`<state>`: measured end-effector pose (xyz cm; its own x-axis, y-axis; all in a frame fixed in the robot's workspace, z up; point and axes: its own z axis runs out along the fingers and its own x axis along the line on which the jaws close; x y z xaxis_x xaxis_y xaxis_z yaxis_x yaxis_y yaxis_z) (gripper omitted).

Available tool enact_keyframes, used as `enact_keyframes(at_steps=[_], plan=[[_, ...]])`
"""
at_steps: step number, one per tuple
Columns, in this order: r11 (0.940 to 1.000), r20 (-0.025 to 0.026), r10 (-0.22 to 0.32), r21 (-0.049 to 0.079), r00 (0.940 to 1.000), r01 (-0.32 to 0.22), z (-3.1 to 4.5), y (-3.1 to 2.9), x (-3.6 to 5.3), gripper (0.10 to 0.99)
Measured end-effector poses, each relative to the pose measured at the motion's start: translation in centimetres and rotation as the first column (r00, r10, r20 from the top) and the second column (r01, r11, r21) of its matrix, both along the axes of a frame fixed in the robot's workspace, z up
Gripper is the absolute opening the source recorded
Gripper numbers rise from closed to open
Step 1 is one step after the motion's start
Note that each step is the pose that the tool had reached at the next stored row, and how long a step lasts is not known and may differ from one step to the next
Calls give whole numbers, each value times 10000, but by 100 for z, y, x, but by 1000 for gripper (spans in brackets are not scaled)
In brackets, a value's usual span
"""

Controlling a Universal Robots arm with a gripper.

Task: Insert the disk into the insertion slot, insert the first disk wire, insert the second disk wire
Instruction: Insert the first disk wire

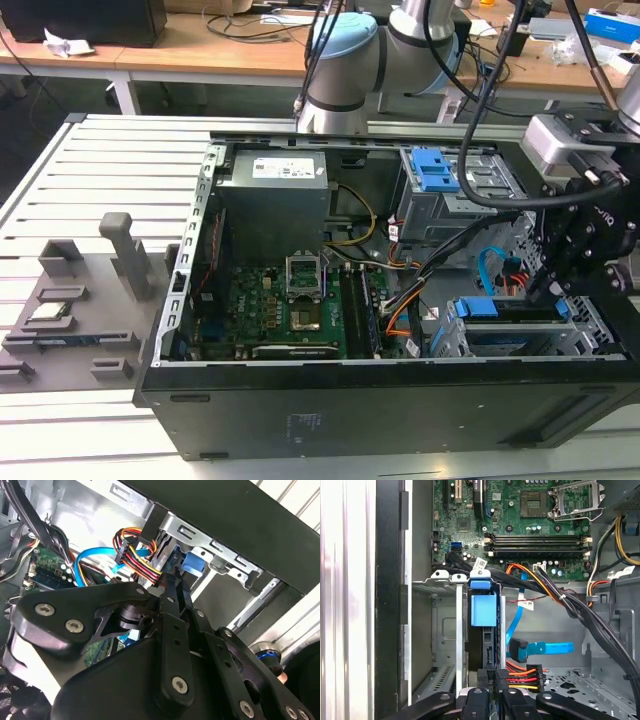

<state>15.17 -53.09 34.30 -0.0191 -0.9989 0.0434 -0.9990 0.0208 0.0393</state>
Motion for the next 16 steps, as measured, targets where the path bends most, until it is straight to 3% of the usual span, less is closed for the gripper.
enact_keyframes(at_steps=[16], plan=[[10000, 0, 1, -11, 10000, -1, -68, 17, 11, 169]])
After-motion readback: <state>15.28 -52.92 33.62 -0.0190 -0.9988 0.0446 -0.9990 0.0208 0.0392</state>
